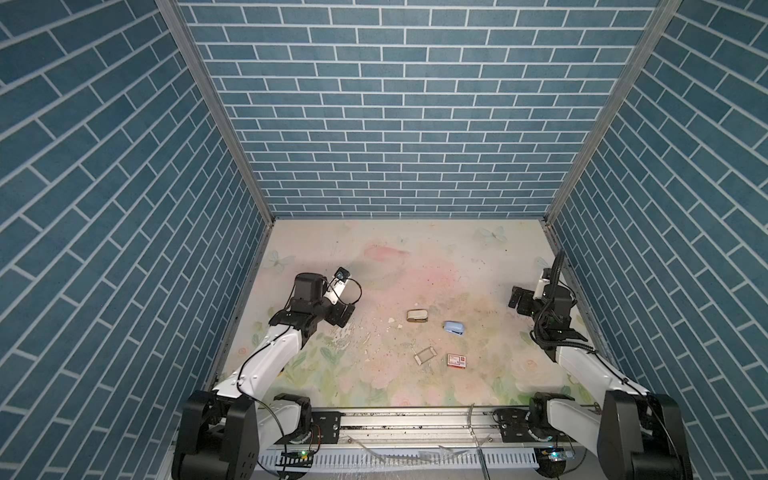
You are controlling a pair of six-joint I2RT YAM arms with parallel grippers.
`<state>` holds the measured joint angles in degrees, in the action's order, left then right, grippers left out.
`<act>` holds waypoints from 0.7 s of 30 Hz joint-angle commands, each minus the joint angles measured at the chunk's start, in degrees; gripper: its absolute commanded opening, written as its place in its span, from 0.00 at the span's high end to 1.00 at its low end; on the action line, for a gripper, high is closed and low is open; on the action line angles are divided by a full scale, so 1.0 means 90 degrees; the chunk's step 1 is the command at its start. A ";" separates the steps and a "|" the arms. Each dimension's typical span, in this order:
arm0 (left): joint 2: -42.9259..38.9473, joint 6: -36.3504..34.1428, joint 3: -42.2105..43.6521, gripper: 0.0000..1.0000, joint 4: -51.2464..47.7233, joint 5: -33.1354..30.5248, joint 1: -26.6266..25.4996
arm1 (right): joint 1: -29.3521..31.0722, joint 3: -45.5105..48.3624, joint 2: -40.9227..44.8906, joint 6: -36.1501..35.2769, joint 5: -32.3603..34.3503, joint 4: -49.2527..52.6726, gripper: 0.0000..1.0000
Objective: Load the staples into the stapler
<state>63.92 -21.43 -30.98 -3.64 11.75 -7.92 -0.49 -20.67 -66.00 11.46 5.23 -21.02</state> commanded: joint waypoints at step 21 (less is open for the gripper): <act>0.2670 0.1538 0.1793 0.00 0.7539 0.0066 0.0880 | -0.0277 -0.0167 -0.2456 -0.0781 -0.0083 -0.3238 0.02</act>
<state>87.66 -9.02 -12.64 60.40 12.08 -0.36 -2.79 -18.44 -87.74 6.98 4.71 -51.24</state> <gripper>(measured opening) 0.995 0.986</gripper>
